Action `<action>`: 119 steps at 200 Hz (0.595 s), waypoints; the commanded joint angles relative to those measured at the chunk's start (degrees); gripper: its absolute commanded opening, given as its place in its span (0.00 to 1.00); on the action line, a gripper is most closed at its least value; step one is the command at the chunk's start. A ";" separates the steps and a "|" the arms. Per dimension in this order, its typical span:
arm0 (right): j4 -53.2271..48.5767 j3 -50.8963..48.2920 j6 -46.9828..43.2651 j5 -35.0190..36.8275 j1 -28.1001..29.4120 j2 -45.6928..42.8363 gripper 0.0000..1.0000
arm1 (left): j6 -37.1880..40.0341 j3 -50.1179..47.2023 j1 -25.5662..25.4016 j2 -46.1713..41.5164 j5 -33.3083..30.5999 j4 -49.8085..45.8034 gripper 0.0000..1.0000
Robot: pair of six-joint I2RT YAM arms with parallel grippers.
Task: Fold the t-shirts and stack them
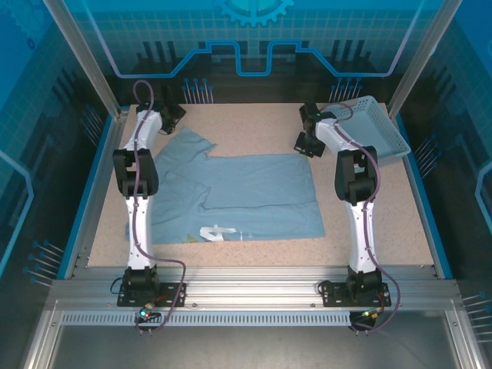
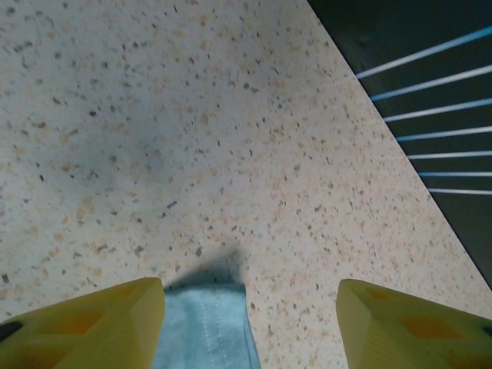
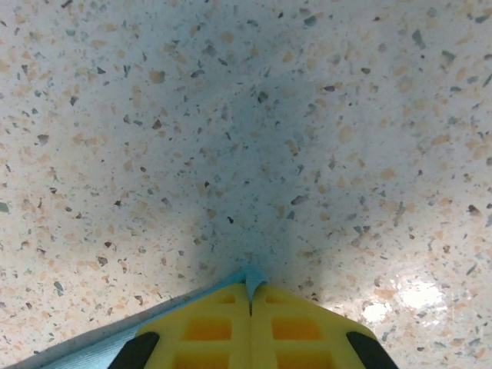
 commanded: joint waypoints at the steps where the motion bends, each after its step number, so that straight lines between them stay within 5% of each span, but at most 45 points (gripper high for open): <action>1: -0.04 0.48 -1.19 0.16 0.26 -0.88 0.00 | 2.37 2.87 -1.01 2.53 -5.17 -4.64 0.60; 119: 3.75 -5.30 -0.19 -2.73 0.86 -6.37 0.00 | -0.49 14.54 -3.75 12.00 -3.55 -26.84 0.52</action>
